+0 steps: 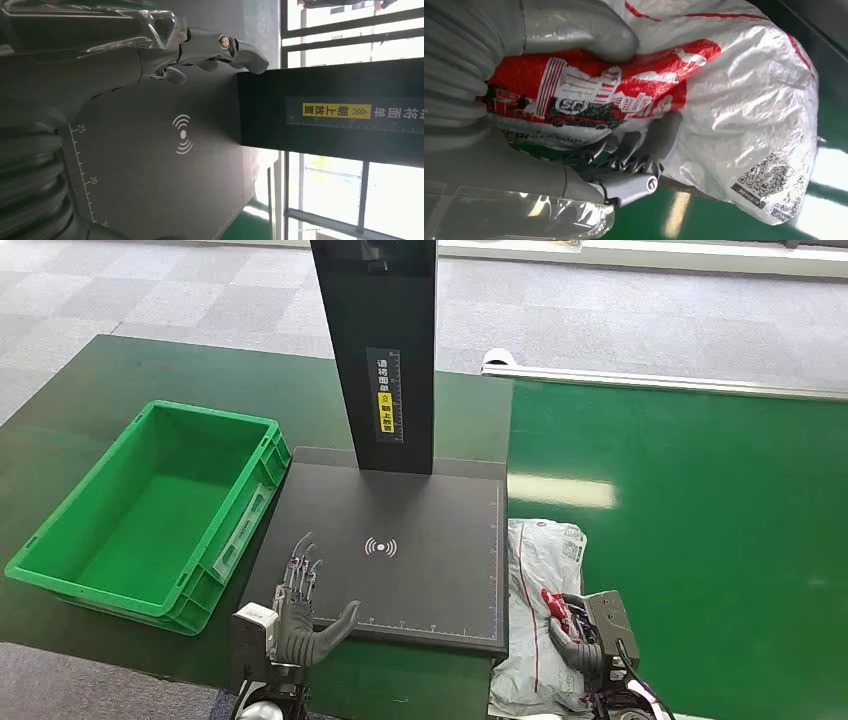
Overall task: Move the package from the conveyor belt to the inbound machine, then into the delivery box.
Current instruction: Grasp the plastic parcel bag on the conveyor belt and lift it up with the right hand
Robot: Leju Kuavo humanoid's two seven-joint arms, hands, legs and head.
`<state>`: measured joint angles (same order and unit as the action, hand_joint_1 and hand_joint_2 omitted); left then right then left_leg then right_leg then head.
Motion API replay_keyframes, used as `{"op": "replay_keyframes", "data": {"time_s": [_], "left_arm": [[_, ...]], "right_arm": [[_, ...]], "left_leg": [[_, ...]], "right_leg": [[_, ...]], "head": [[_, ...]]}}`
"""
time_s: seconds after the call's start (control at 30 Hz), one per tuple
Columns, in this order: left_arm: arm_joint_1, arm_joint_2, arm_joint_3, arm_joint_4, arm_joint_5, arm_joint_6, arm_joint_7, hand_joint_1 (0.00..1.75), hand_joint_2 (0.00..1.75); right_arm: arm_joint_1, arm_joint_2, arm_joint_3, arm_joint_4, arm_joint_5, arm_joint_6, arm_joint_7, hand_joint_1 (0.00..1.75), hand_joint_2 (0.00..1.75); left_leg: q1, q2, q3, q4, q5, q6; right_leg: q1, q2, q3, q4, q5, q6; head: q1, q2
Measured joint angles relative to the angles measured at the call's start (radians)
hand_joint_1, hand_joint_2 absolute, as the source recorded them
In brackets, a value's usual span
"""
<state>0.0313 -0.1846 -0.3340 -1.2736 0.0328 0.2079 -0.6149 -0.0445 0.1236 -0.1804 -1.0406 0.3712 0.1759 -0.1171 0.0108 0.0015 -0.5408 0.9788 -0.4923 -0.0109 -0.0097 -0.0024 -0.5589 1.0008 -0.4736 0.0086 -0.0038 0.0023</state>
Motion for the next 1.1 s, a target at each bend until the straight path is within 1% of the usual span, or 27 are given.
{"op": "replay_keyframes", "data": {"time_s": [0.3,0.77,0.87,0.97,1.0,1.03,1.07,1.1], "left_arm": [[0.001,0.0,0.003,0.0,0.0,0.002,0.0,0.0,1.75],[0.001,0.0,0.013,0.0,0.001,0.006,0.0,0.0,1.75],[0.002,0.0,0.014,-0.001,0.004,0.011,0.0,0.0,1.75],[0.008,0.0,0.015,-0.005,0.008,0.016,0.0,0.0,1.75],[0.011,0.0,0.016,-0.008,0.009,0.02,0.0,0.0,1.75],[0.017,0.0,0.016,-0.013,0.009,0.025,-0.002,0.0,1.75],[0.022,0.0,0.017,-0.018,0.01,0.028,-0.004,0.0,1.75],[0.028,0.0,0.019,-0.023,0.01,0.029,-0.009,0.0,1.75]], "right_arm": [[-0.021,-0.012,0.025,0.041,-0.002,0.0,-0.001,1.75,1.75],[-0.027,-0.018,0.043,0.06,0.008,-0.011,0.001,1.75,1.75],[-0.028,-0.019,0.053,0.06,0.027,-0.059,0.014,1.75,1.75],[-0.022,-0.017,0.056,0.049,0.021,-0.128,0.015,1.75,1.75],[-0.015,-0.015,0.053,0.037,0.003,-0.161,-0.005,1.75,1.75],[-0.005,-0.011,0.045,0.015,-0.029,-0.201,-0.043,1.75,1.75],[0.008,-0.005,0.032,-0.016,-0.077,-0.25,-0.102,1.75,1.75],[0.024,0.004,0.013,-0.063,-0.141,-0.306,-0.179,1.75,1.75]], "left_leg": [[0.0,0.0,0.0,0.0,0.0,0.0],[0.0,0.0,0.0,0.0,0.0,0.0],[0.0,0.0,0.0,0.0,0.0,0.0],[0.0,-0.001,0.0,0.0,0.0,0.0],[0.0,-0.001,0.0,0.0,0.0,0.0],[0.0,-0.002,-0.001,0.0,0.0,0.0],[-0.001,-0.002,-0.001,0.0,0.0,0.0],[-0.001,-0.002,-0.001,0.0,0.0,0.0]], "right_leg": [[0.0,0.0,0.0,0.0,0.0,0.0],[0.0,0.0,0.0,0.0,0.0,0.0],[0.0,0.0,0.001,0.0,0.0,0.0],[0.0,-0.001,0.001,0.0,0.0,0.0],[0.0,-0.001,0.001,0.0,0.0,0.0],[0.0,-0.002,0.001,0.0,0.0,0.0],[-0.001,-0.002,0.0,0.0,0.0,0.0],[-0.001,-0.002,0.0,0.0,0.0,0.0]], "head": [[0.0,0.0],[0.0,0.0],[0.0,0.0],[0.0,0.0],[0.0,0.0],[0.0,0.0],[0.0,0.0],[0.0,0.0]]}}
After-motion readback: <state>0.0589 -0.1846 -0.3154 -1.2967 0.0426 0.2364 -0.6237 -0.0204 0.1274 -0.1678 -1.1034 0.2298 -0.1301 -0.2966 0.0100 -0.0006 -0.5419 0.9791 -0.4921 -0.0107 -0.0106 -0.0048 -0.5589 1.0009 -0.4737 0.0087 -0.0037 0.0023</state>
